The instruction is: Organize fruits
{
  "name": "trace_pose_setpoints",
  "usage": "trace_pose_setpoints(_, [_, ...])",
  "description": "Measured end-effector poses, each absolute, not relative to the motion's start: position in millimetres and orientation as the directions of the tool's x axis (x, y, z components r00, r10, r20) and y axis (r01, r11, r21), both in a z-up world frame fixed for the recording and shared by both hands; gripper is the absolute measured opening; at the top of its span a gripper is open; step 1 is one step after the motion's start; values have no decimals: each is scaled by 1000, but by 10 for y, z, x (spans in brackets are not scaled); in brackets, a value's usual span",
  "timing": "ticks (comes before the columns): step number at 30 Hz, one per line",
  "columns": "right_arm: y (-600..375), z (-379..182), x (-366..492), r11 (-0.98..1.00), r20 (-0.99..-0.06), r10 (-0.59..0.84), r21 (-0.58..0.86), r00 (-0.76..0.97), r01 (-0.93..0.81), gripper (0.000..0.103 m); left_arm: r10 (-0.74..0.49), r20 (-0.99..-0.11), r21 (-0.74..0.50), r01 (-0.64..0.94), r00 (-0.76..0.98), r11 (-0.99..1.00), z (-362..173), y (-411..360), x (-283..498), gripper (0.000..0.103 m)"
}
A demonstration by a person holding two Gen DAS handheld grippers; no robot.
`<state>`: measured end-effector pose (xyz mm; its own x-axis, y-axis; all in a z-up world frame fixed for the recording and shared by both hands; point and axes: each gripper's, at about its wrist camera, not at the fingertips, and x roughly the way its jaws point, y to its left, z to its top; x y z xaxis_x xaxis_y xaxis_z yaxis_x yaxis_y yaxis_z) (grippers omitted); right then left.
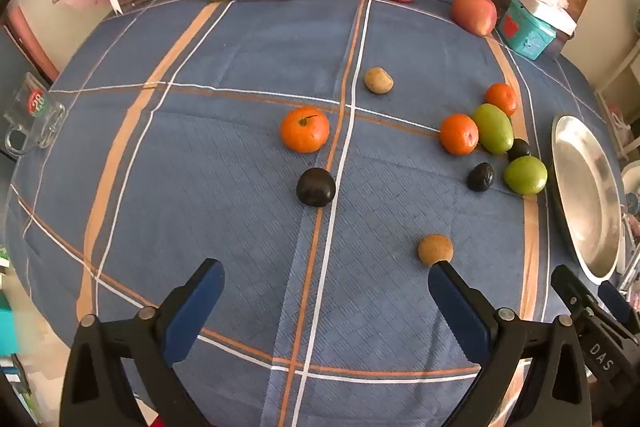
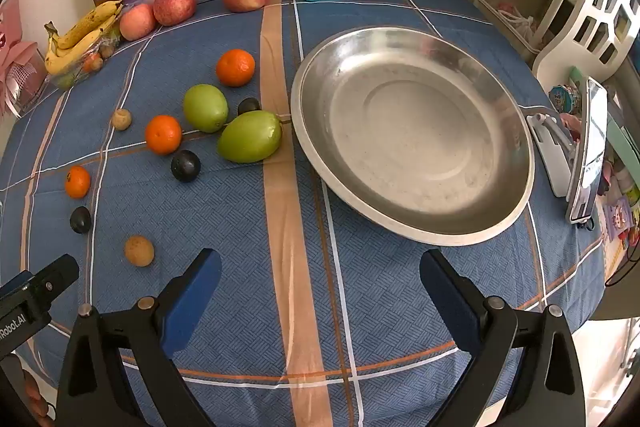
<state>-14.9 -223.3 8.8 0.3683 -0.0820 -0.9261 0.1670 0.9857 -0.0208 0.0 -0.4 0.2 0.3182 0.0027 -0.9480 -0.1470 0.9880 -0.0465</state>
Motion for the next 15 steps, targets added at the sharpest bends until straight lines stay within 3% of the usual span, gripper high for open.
trace_pose_setpoints(15, [-2229, 83, -150, 986, -926, -83, -22, 369, 167, 99, -14, -949, -60, -138, 316, 989, 16, 10, 5, 103])
